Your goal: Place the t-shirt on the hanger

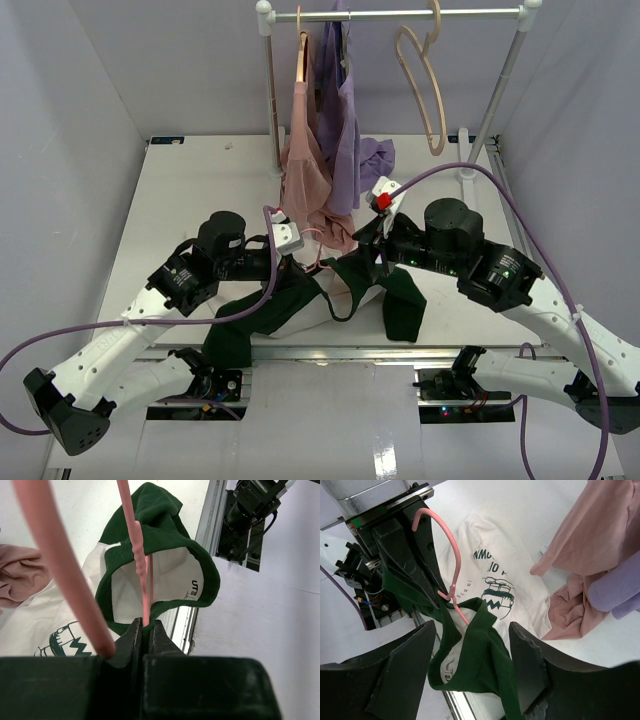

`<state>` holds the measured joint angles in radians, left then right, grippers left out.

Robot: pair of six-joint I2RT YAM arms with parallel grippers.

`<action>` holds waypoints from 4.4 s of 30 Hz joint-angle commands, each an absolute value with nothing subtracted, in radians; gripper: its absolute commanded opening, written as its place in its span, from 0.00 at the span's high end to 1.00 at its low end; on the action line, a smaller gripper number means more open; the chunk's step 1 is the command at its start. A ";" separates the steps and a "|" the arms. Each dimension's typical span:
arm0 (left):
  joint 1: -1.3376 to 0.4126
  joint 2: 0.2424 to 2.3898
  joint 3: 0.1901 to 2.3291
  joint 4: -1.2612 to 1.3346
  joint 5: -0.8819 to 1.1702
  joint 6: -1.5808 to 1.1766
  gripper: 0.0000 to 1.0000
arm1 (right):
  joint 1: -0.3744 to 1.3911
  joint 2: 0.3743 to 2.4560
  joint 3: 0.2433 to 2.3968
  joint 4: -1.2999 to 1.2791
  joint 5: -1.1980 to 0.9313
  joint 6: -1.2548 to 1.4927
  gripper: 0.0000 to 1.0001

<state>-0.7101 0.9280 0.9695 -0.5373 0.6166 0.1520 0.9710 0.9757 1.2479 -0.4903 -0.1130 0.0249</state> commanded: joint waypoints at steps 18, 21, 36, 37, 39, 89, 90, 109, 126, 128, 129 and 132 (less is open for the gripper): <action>-0.710 0.857 0.966 -0.456 0.741 0.117 1.00 | 0.978 1.108 1.434 -0.483 -0.375 -0.109 0.08; -0.711 0.857 0.966 -0.445 0.765 0.113 1.00 | 0.977 1.149 1.445 -0.462 -0.387 -0.110 0.09; -0.712 0.862 0.953 -0.384 0.787 0.066 1.00 | 0.977 1.182 1.262 -0.269 -0.330 -0.060 0.91; -0.711 0.863 0.956 -0.382 0.778 0.059 1.00 | 0.978 1.173 1.257 -0.267 -0.322 -0.060 0.92; -0.712 0.870 0.964 -0.379 0.764 0.047 0.97 | 0.977 1.154 1.252 -0.265 -0.309 -0.059 0.92; -0.711 0.721 1.001 -0.719 0.091 0.011 0.33 | 0.930 0.985 1.401 -0.447 -0.117 -0.008 0.92; -0.711 0.721 0.998 -0.714 0.089 0.011 0.33 | 0.930 0.989 1.409 -0.449 -0.120 -0.008 0.92; -0.712 0.752 0.956 -0.684 0.062 -0.026 0.52 | 0.931 0.975 1.394 -0.448 -0.109 0.005 0.92; -0.711 0.739 1.054 -0.684 0.084 -0.052 1.00 | 0.931 0.926 1.277 -0.483 -0.026 -0.028 0.92; -0.710 0.727 1.073 -0.684 0.053 -0.050 1.00 | 0.930 0.926 1.272 -0.501 -0.020 -0.035 0.92; -0.710 0.724 1.081 -0.684 0.036 -0.049 1.00 | 0.930 0.927 1.272 -0.510 -0.018 -0.038 0.92; -0.712 0.729 1.098 -0.697 -0.001 -0.049 1.00 | 0.930 0.925 1.285 -0.550 -0.040 -0.044 0.92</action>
